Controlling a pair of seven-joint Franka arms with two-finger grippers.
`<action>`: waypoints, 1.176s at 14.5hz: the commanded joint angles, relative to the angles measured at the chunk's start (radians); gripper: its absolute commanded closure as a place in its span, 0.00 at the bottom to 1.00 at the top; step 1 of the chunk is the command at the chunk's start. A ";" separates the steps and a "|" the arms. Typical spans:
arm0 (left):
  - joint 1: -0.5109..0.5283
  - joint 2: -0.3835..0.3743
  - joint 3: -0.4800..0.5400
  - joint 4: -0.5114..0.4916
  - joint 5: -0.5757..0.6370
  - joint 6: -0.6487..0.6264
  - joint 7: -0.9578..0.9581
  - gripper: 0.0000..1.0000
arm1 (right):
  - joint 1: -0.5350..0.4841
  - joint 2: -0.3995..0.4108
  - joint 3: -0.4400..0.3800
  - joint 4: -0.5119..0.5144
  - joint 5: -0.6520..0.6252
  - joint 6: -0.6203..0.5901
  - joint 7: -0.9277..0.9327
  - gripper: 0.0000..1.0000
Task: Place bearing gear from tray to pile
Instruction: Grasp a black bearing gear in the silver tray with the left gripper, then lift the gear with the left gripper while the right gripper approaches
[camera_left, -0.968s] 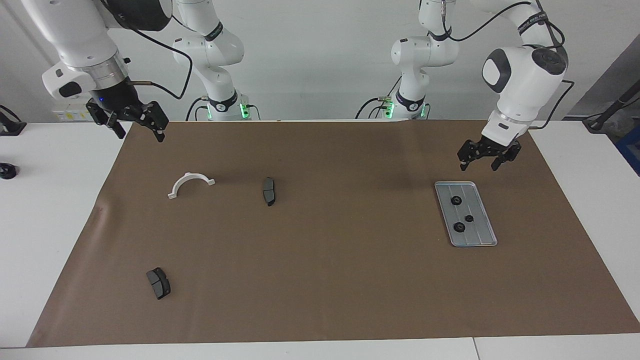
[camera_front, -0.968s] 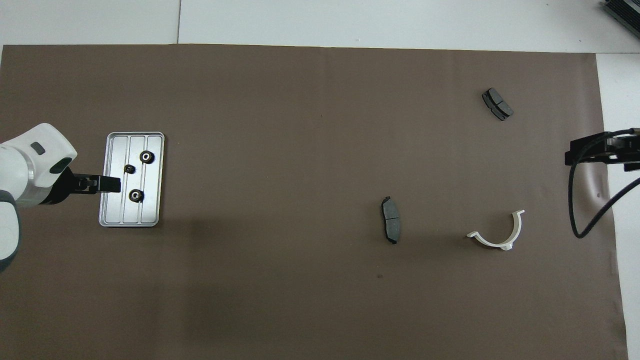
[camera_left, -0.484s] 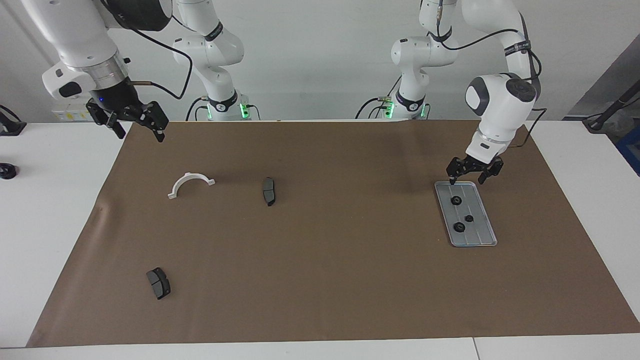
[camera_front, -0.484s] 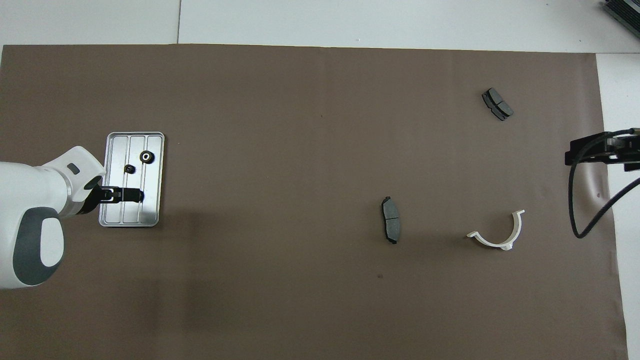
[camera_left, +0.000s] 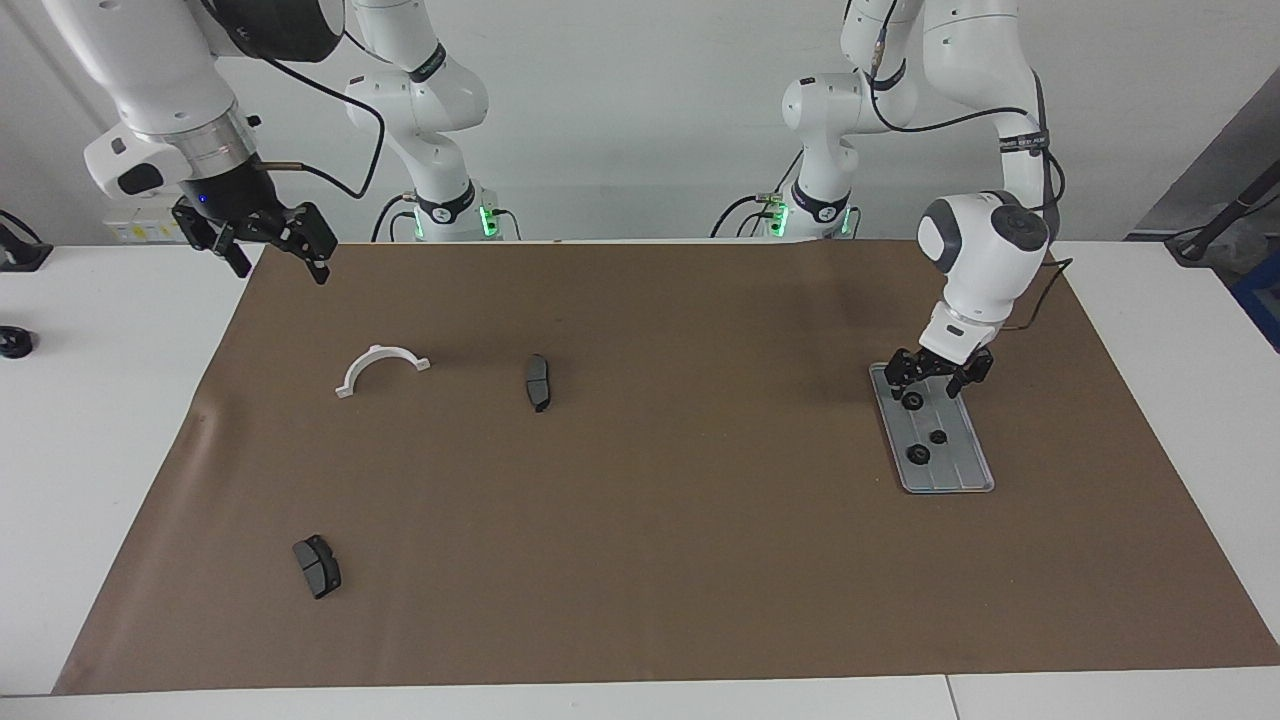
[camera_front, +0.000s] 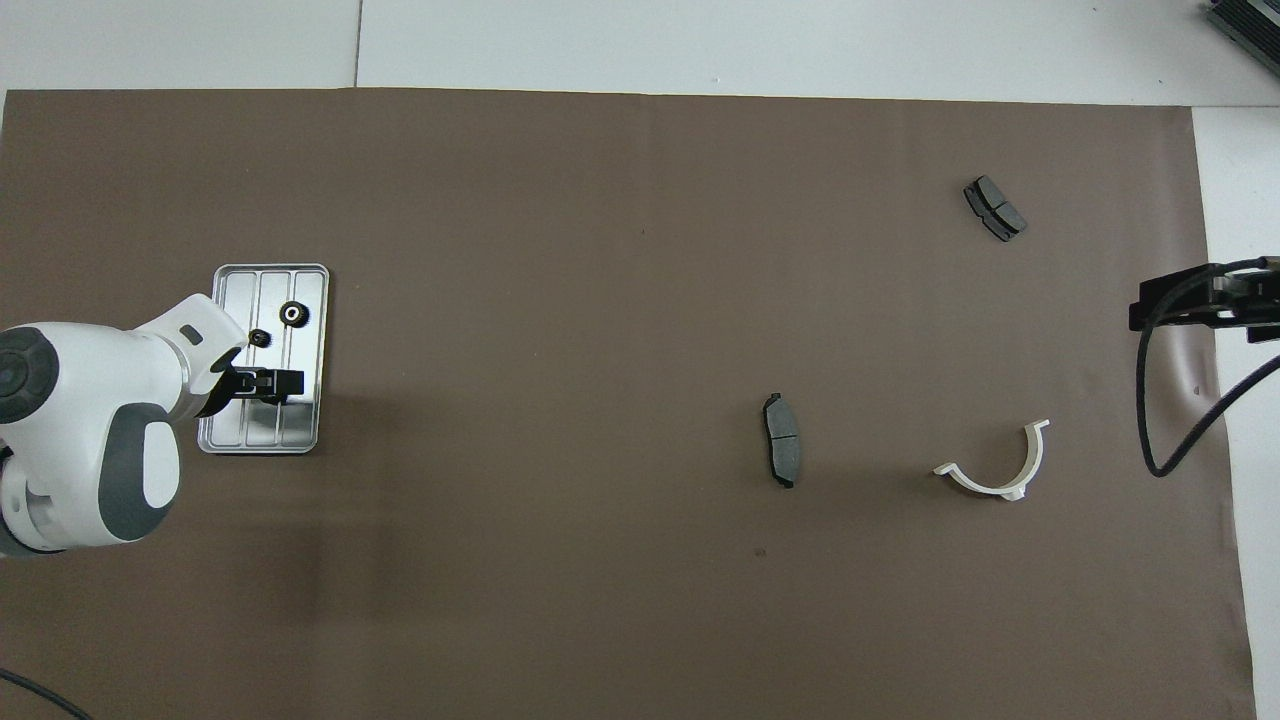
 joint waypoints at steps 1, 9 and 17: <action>0.017 -0.001 -0.005 -0.010 -0.011 0.018 0.011 0.00 | 0.018 -0.021 0.000 -0.025 0.009 0.014 -0.044 0.00; 0.014 0.030 -0.005 -0.010 -0.015 0.025 0.005 0.38 | 0.010 -0.022 0.000 -0.027 0.004 -0.004 -0.076 0.00; 0.000 0.013 -0.006 0.065 -0.015 -0.064 -0.001 1.00 | 0.010 -0.027 0.000 -0.031 0.004 0.002 -0.075 0.00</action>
